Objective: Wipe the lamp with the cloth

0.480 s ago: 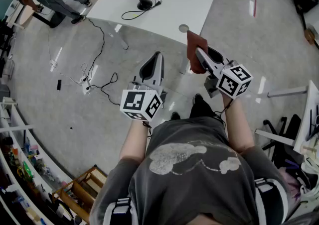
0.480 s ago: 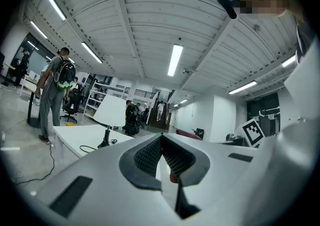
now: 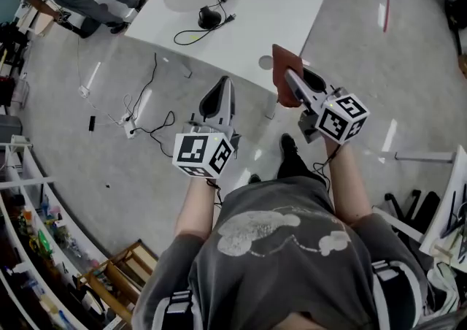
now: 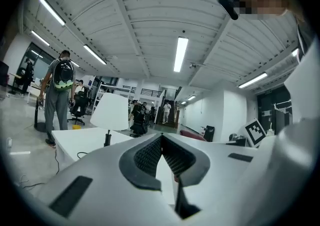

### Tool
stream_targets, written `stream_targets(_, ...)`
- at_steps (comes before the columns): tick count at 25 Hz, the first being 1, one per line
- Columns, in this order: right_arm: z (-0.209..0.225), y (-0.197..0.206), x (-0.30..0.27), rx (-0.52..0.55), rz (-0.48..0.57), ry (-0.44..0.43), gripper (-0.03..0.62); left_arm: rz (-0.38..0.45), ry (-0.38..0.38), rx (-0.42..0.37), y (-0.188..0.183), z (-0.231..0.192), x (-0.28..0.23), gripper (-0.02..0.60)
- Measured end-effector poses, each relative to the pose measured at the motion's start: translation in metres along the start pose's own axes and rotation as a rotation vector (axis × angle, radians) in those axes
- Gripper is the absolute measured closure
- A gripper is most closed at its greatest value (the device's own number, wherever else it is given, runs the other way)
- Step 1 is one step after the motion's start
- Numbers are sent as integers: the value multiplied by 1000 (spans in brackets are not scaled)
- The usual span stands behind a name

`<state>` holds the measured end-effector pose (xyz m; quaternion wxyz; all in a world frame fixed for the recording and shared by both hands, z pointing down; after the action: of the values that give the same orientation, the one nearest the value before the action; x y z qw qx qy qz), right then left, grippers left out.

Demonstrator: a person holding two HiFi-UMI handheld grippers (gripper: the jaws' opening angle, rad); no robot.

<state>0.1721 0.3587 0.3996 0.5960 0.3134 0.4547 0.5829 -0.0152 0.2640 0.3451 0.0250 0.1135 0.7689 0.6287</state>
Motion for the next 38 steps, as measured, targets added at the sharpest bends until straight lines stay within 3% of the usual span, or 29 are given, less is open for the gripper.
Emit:
stream_targets(9, 72, -55, -61, 12, -14, -80, 508, 23, -116, -9, -11, -33, -84, 574)
stream_targets(20, 89, -88, -128, 51, -52, -203, 508, 75, -246, -61, -34, -63, -116, 574)
stream_targets(33, 57, -98, -199, 127, -70, -156, 508, 111, -183, -34, -45, -132, -124, 574)
stream_targets(38, 68, -105, -214, 127, -61, -148, 508, 111, -173, -30, -41, -143, -140, 574)
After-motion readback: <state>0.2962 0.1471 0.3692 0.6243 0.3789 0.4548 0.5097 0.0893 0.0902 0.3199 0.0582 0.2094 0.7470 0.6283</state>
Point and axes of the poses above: the fingertips, and each gripper's own axes: x backward along the fingers, z to its right, y out of its underside, the point moved 5 cm from there along x, backward along the fingers, and after that the axes turned 14 degrees about y, right-handed, at the moved point
